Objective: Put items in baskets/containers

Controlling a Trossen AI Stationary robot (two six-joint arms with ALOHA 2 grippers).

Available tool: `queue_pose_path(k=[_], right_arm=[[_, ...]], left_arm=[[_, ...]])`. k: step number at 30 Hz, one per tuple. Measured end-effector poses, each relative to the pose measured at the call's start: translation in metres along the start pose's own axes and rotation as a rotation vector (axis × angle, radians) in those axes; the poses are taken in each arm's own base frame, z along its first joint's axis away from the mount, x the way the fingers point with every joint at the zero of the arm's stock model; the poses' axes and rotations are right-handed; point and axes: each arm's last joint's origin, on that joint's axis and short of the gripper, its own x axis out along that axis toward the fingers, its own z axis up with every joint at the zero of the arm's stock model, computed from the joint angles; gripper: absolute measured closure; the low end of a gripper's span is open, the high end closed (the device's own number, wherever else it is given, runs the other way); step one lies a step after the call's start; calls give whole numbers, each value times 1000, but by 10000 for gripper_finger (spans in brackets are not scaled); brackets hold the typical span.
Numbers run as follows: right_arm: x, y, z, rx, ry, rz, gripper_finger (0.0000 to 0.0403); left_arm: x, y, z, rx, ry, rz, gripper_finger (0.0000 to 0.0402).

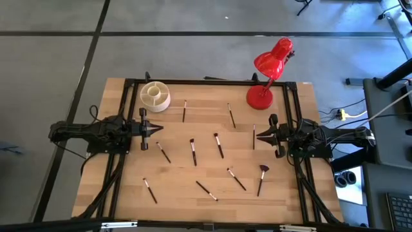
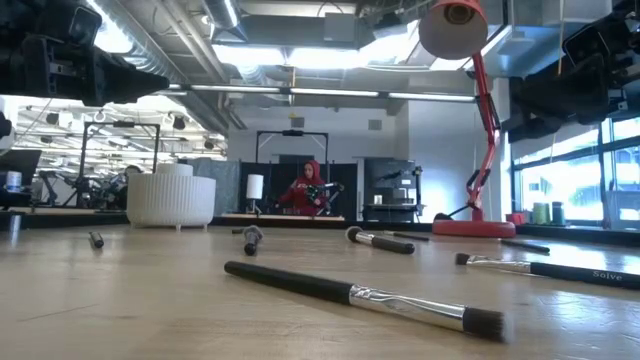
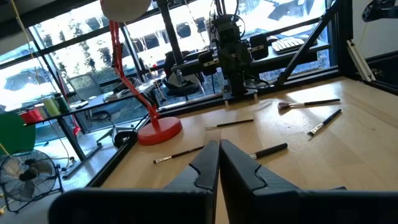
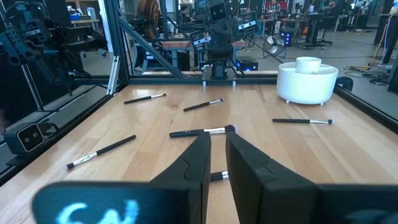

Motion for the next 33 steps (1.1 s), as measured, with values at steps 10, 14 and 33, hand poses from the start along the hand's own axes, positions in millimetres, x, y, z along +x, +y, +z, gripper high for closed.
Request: queue_pose_path(k=[10, 14, 33], right_arm=[[0, -1, 3, -2, -28, -26, 351], [-3, -2, 22, 30, -229, -72, 351], [2, -16, 9, 479, -218, -543, 351]], left_arm=[[0, 0, 0, 0, -1, 0, 389], [-1, 5, 7, 41, -52, 133, 393], [-14, 20, 45, -276, -483, 285, 397]])
